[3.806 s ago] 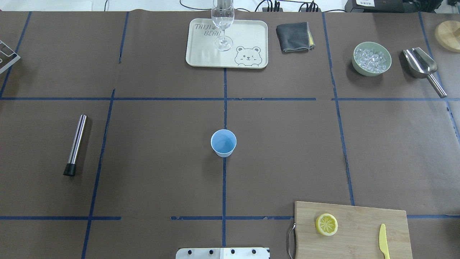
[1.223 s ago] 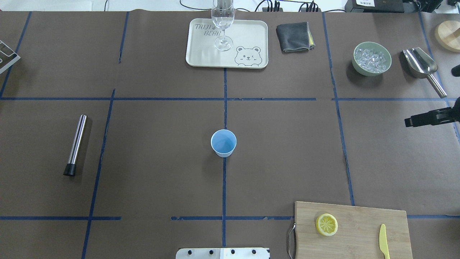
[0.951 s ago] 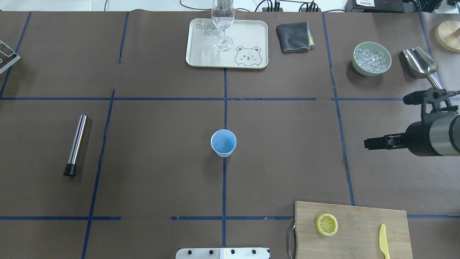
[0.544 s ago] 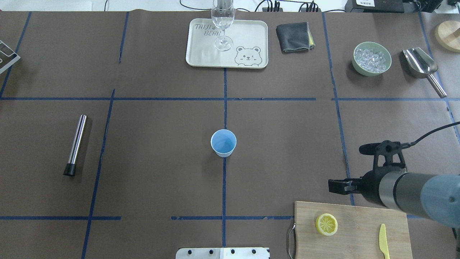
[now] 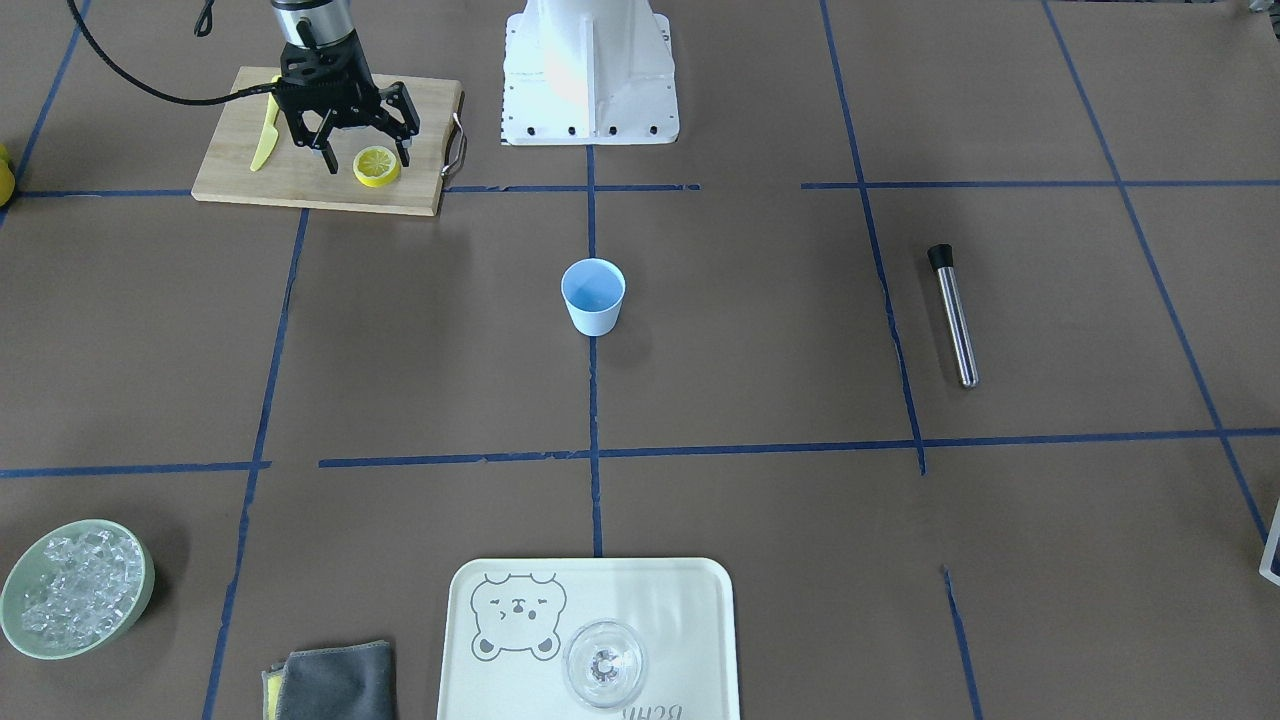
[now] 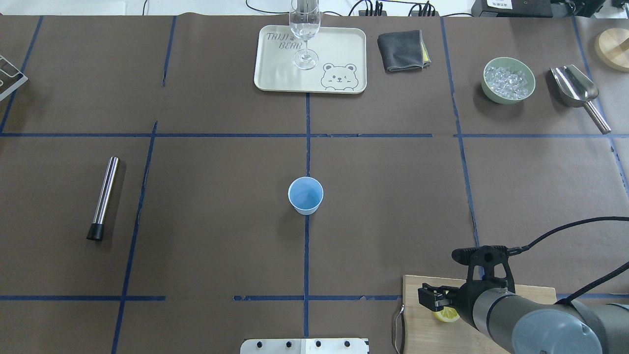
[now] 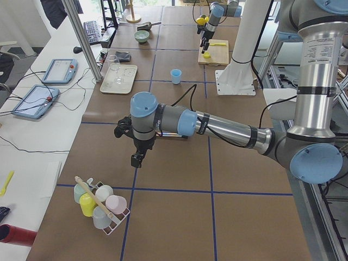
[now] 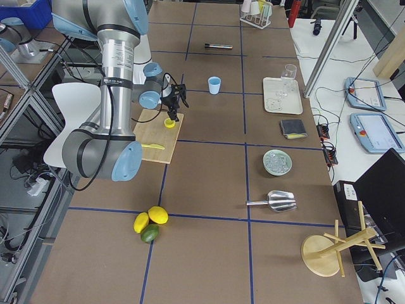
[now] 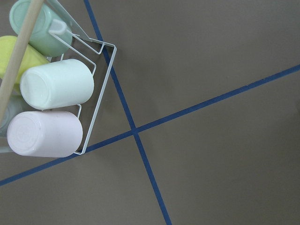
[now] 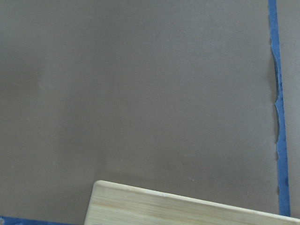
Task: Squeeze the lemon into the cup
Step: 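Move the right gripper down to the lemon slice on the cutting board, then close the right gripper on the lemon slice and lift it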
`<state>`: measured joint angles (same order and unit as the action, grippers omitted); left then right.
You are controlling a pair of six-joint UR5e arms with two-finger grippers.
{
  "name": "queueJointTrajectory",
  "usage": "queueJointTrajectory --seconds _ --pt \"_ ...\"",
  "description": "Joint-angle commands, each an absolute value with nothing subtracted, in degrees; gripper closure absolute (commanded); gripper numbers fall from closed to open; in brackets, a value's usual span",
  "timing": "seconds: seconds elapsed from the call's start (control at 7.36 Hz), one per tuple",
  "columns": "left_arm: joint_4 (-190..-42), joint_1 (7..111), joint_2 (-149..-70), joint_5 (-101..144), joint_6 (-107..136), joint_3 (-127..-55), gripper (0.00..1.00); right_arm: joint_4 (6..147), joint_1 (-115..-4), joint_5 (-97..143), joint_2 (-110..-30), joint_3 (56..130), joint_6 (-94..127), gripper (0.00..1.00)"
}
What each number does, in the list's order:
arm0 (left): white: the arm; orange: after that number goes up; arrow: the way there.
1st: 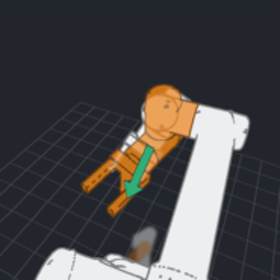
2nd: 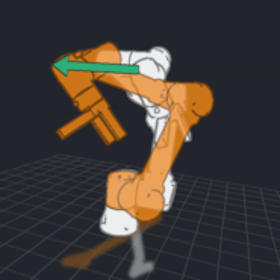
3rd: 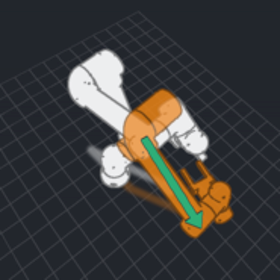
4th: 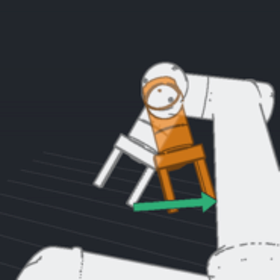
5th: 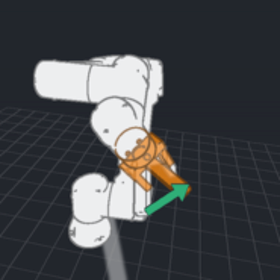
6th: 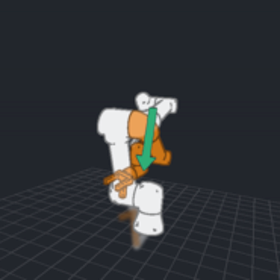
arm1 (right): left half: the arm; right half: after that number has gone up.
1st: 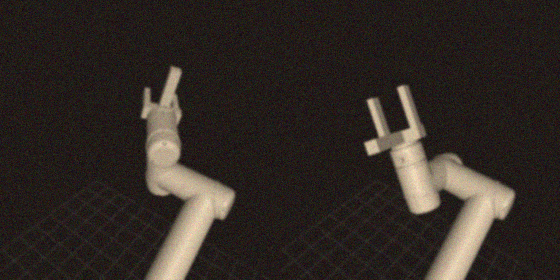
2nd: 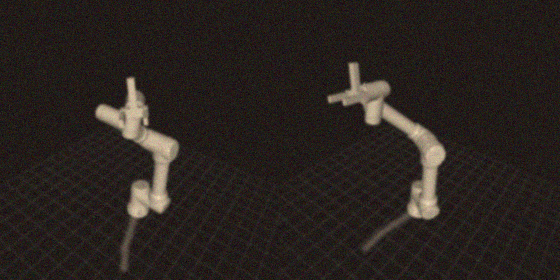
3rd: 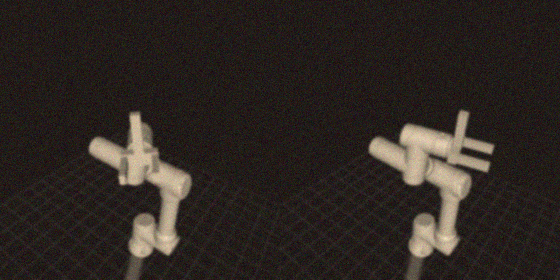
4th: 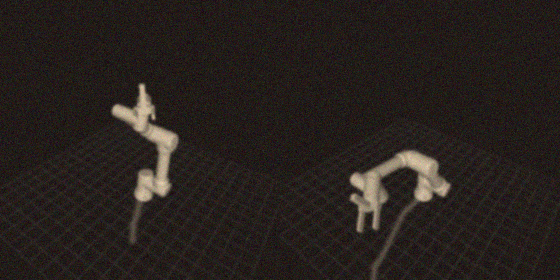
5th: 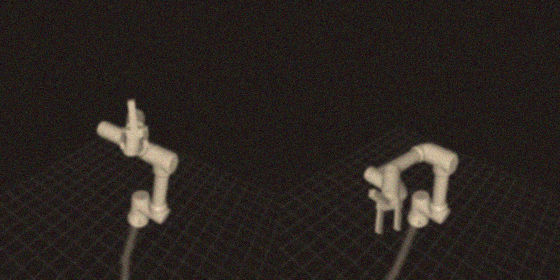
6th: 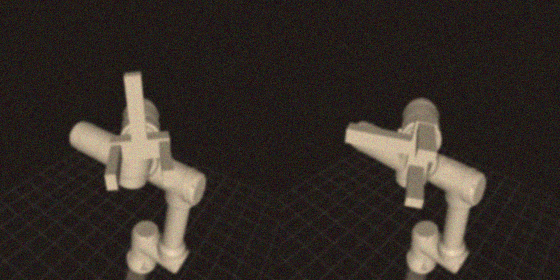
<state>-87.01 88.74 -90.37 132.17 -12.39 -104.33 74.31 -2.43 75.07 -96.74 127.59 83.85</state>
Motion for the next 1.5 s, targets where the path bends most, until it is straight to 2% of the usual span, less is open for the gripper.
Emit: queueJointTrajectory --seconds 0.0,0.68,1.22,1.36 --pt "-87.0 88.8 -90.4 132.1 -12.4 -104.4 0.00 72.5 -1.1 73.9 -96.7 125.8 84.6 0.00" --pt "-87.1 88.8 -89.6 132.1 -12.5 -104.9 0.00 69.8 0.9 74.1 -97.9 124.1 84.6 0.01" --pt "-87.1 88.9 -89.5 132.0 -12.5 -105.1 0.00 70.1 2.1 74.0 -99.0 124.0 84.6 0.10" --pt "-87.1 88.9 -89.5 132.0 -12.5 -105.1 0.00 70.1 2.2 73.9 -99.1 124.0 84.6 0.17"
